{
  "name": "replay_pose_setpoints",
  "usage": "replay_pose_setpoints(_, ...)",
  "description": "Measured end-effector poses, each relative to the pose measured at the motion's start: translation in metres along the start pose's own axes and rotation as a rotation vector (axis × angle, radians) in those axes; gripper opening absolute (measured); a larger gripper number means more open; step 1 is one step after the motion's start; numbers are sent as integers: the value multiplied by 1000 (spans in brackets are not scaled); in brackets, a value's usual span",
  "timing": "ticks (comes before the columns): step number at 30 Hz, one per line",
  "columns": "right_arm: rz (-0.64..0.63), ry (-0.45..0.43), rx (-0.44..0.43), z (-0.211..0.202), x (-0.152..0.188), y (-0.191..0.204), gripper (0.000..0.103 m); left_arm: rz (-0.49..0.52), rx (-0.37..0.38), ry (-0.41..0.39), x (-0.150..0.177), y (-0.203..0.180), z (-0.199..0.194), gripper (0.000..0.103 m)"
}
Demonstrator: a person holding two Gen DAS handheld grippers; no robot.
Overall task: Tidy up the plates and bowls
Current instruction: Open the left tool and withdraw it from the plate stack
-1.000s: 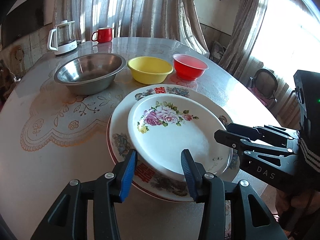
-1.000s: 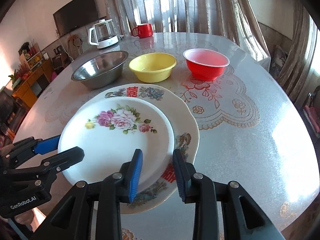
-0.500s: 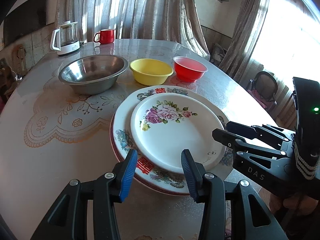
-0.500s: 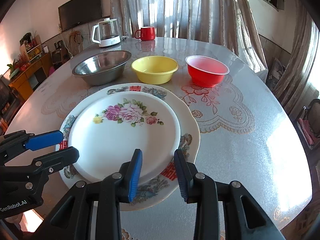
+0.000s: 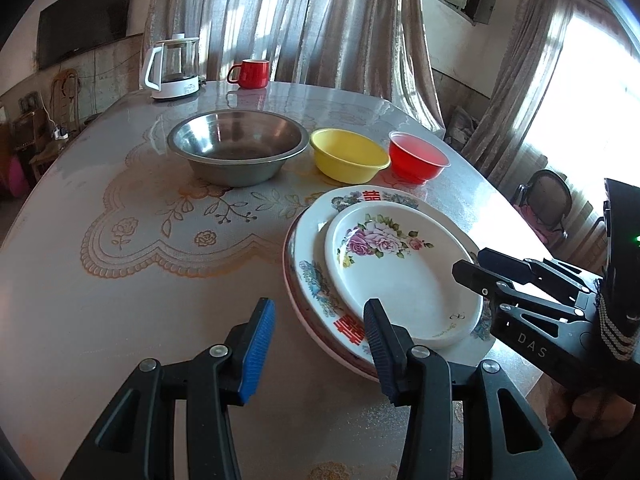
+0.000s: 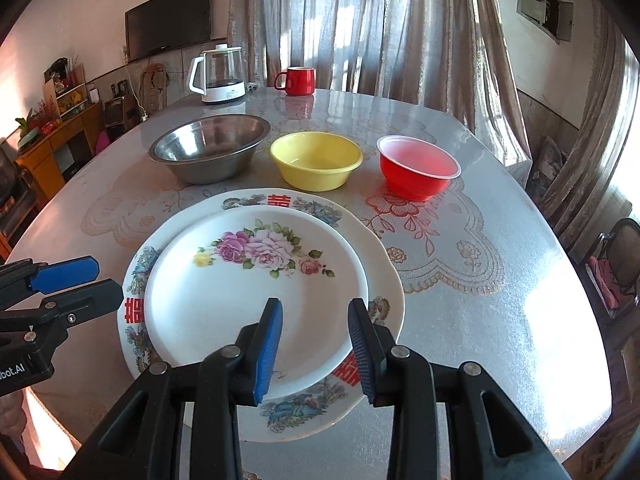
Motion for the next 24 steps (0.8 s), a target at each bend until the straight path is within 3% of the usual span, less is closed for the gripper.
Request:
replay_pose_setpoints(11, -1, 21, -57, 5, -8, 15, 34, -62, -45, -9, 3, 29, -5, 47)
replay_pose_setpoints(24, 102, 83, -175, 14, -15, 17, 34, -100, -75, -10, 5, 48, -7, 47)
Point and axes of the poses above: each gripper's, at about its wrist camera, not at the fingertips, and z roughly the way its jaws point, y to its left, x to its underside, the point moved 4 cm from there along z, roughly the way its jaws point, and after that the axes turned 11 degrees about x, right-handed, at the moved point
